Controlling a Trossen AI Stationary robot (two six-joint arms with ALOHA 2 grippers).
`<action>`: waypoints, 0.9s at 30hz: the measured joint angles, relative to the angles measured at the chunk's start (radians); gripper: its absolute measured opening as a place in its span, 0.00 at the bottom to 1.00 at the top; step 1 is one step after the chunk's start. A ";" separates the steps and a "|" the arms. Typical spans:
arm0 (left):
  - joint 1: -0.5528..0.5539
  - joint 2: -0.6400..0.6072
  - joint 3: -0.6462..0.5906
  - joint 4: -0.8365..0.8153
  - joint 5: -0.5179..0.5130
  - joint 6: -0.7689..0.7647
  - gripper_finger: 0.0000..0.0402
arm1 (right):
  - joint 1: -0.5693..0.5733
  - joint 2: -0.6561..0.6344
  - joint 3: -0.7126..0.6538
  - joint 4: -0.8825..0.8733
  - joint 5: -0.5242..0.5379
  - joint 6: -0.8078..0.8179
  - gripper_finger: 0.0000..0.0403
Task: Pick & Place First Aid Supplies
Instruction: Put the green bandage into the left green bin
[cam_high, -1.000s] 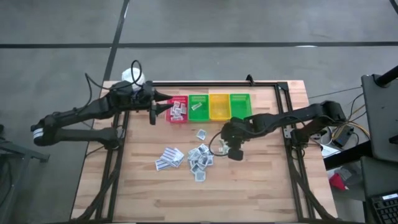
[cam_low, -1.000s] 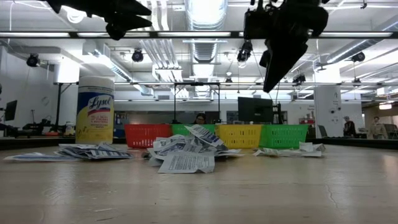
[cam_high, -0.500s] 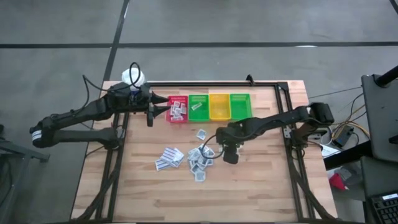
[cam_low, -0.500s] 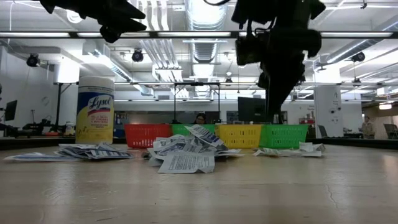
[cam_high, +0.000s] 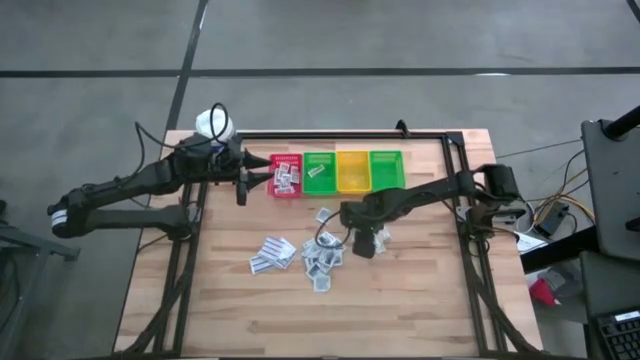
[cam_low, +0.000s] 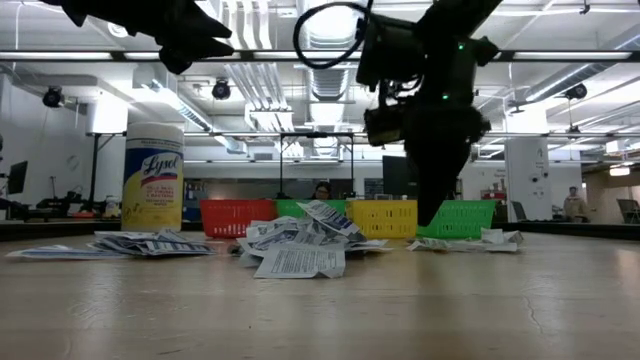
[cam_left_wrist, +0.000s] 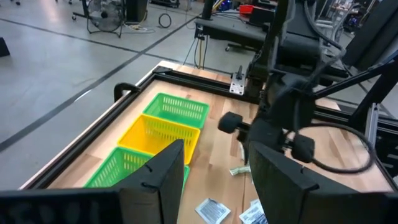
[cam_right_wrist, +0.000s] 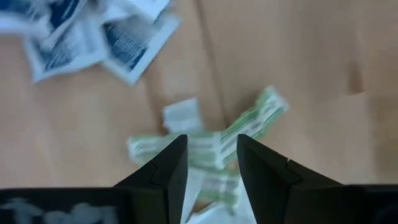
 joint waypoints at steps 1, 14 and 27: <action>0.000 -0.002 -0.001 0.001 0.000 0.000 0.43 | -0.010 0.000 0.000 0.002 0.014 0.003 0.33; 0.000 -0.025 -0.001 0.003 0.000 0.013 0.43 | -0.072 0.025 -0.001 0.022 -0.012 0.031 0.32; 0.000 -0.027 -0.002 0.020 -0.021 0.032 0.43 | -0.069 0.069 -0.001 0.041 0.079 0.113 0.30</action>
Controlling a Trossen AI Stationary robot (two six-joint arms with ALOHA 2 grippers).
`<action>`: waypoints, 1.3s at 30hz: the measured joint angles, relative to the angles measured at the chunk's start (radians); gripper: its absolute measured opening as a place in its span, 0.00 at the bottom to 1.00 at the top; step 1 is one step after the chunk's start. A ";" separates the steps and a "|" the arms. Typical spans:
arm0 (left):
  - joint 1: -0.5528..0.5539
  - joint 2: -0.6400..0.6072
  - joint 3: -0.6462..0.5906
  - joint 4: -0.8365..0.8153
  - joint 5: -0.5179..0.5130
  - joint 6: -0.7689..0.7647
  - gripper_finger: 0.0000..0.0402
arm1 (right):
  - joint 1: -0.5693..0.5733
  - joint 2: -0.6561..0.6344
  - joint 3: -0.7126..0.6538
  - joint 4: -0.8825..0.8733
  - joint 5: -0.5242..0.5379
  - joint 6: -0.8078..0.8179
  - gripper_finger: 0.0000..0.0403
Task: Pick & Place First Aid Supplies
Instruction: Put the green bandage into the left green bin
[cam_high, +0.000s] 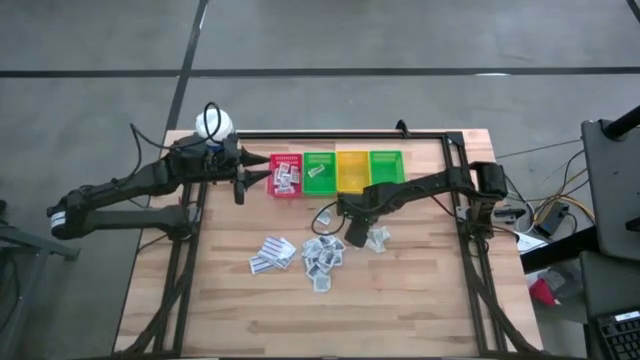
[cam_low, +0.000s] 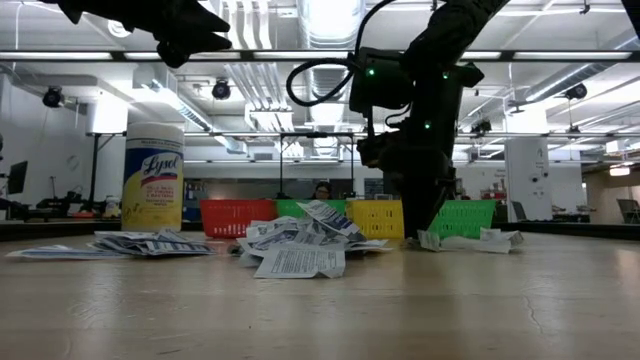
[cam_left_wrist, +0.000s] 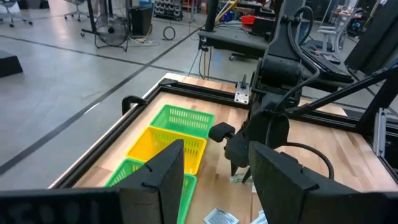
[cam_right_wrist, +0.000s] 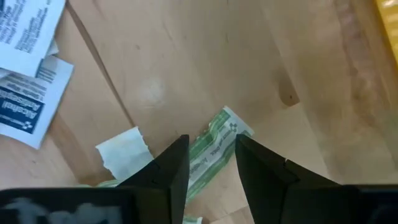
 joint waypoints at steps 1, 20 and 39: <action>0.000 0.000 0.000 0.004 -0.001 0.000 0.43 | 0.001 0.000 -0.002 0.000 -0.003 0.011 0.29; 0.000 0.000 0.000 0.008 -0.001 0.007 0.43 | -0.002 -0.012 -0.019 -0.001 -0.050 0.042 0.02; 0.000 0.003 -0.009 0.015 0.000 -0.020 0.43 | -0.046 -0.234 -0.021 0.108 -0.324 -0.108 0.02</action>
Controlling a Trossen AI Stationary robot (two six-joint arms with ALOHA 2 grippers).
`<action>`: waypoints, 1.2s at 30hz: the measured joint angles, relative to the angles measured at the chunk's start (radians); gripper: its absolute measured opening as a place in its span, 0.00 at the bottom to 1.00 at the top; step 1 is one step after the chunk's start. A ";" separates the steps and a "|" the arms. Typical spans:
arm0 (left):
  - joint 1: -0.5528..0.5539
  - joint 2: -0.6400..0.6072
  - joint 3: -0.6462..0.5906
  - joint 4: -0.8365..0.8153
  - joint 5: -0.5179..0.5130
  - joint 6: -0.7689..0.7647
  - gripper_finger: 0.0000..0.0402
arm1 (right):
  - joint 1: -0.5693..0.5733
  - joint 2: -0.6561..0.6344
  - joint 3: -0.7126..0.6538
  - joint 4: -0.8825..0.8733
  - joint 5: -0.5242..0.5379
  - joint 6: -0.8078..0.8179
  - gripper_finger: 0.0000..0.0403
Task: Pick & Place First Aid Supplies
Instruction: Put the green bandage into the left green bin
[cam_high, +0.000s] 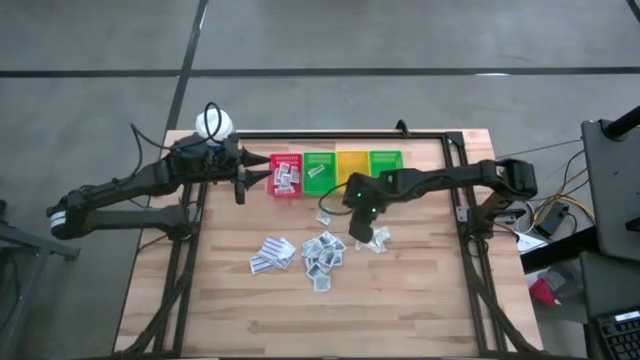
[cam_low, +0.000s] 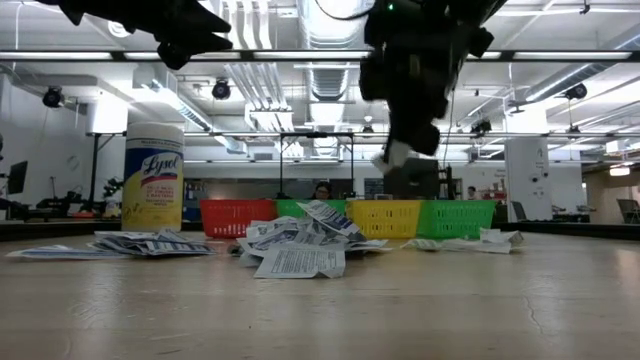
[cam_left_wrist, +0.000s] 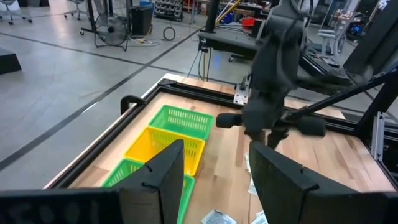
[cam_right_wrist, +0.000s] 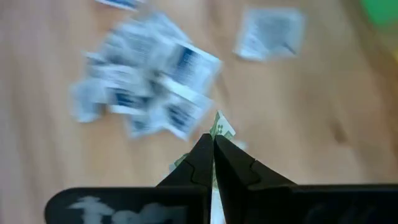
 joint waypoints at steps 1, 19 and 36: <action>0.000 0.000 -0.003 0.001 0.001 -0.002 0.43 | -0.005 -0.008 0.000 0.027 -0.035 -0.015 0.02; 0.000 0.002 -0.006 0.002 0.000 -0.003 0.43 | -0.115 -0.032 -0.001 0.636 -0.860 0.009 0.02; 0.000 0.002 -0.006 0.007 -0.001 -0.020 0.43 | -0.117 -0.030 0.002 0.605 -0.574 0.009 0.02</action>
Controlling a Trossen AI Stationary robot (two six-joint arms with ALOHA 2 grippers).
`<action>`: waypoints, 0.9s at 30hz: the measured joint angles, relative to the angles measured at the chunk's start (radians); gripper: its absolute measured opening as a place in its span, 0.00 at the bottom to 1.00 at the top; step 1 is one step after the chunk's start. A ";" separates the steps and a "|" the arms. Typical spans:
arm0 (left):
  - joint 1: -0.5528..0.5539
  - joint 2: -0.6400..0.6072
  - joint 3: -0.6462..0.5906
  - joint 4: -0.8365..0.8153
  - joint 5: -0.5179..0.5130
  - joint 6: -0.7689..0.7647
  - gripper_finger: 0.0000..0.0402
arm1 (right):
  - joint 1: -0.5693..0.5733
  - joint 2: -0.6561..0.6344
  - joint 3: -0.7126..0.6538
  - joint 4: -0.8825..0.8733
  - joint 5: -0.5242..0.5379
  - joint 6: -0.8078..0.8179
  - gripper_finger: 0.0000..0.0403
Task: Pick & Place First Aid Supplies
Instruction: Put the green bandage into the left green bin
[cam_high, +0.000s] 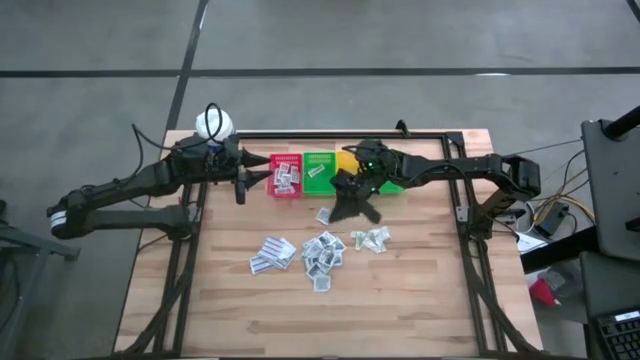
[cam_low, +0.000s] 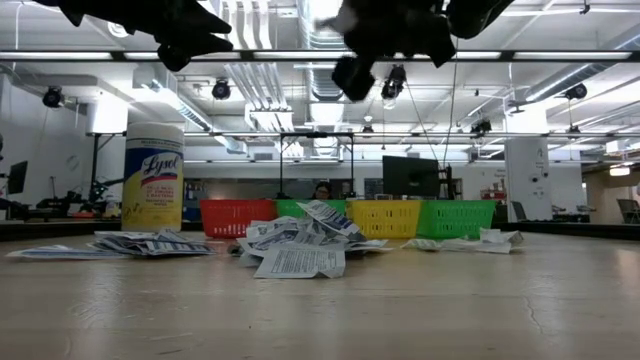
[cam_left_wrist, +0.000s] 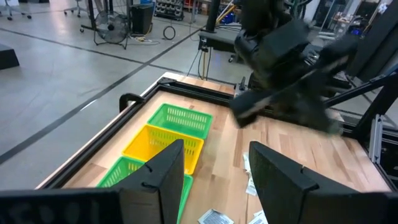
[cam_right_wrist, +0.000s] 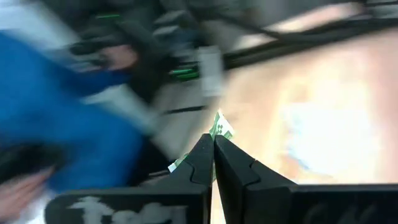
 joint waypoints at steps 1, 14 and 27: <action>0.000 0.000 0.000 0.000 0.000 -0.003 0.43 | -0.001 0.000 0.000 -0.038 0.094 -0.032 0.02; 0.000 0.000 0.000 -0.002 0.003 -0.005 0.43 | -0.042 0.057 0.208 -0.432 0.817 -0.266 0.02; 0.000 0.000 0.000 -0.003 0.003 0.000 0.43 | -0.129 0.390 0.677 -0.855 0.840 -0.259 0.02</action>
